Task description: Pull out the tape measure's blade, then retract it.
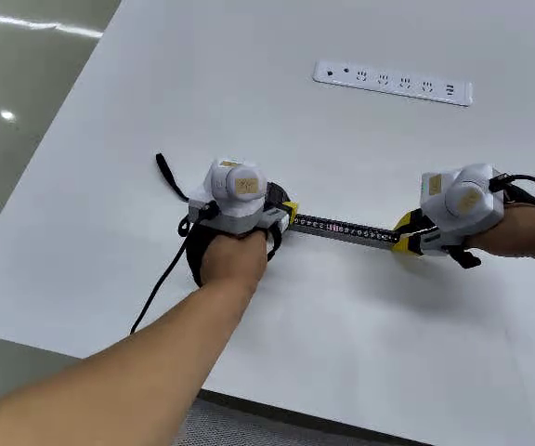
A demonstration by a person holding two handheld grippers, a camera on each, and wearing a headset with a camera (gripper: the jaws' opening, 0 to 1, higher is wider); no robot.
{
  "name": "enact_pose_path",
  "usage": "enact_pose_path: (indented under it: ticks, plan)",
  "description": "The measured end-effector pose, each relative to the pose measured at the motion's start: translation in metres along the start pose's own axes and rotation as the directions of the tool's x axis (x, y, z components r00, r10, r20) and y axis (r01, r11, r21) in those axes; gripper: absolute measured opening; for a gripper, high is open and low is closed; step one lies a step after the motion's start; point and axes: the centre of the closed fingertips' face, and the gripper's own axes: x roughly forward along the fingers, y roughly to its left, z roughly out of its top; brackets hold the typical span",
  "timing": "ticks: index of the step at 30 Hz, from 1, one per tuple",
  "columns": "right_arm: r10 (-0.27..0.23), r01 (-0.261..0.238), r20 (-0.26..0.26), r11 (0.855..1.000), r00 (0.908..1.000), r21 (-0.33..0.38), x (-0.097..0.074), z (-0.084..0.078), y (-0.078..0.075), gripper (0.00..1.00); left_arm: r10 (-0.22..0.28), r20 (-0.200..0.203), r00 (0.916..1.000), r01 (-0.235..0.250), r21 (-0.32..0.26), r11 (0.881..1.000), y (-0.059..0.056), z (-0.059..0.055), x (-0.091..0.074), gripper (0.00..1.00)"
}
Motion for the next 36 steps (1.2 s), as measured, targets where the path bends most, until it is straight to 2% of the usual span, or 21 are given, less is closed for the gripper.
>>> enact_pose_path:
  ticks: [10, 36]
  plan:
    - [0.006, -0.006, 0.019, 1.0, 0.9998, -0.006, 0.008, 0.017, 0.0, 0.11, -0.002, -0.001, 1.0, 0.002, 0.0, 1.0, 0.001, 0.0, 0.002, 0.59]
    - [0.01, -0.01, 0.038, 1.0, 0.9992, -0.019, 0.022, 0.041, -0.005, 0.11, -0.024, 0.0, 0.9997, 0.024, 0.0, 1.0, 0.001, -0.002, 0.004, 0.59]
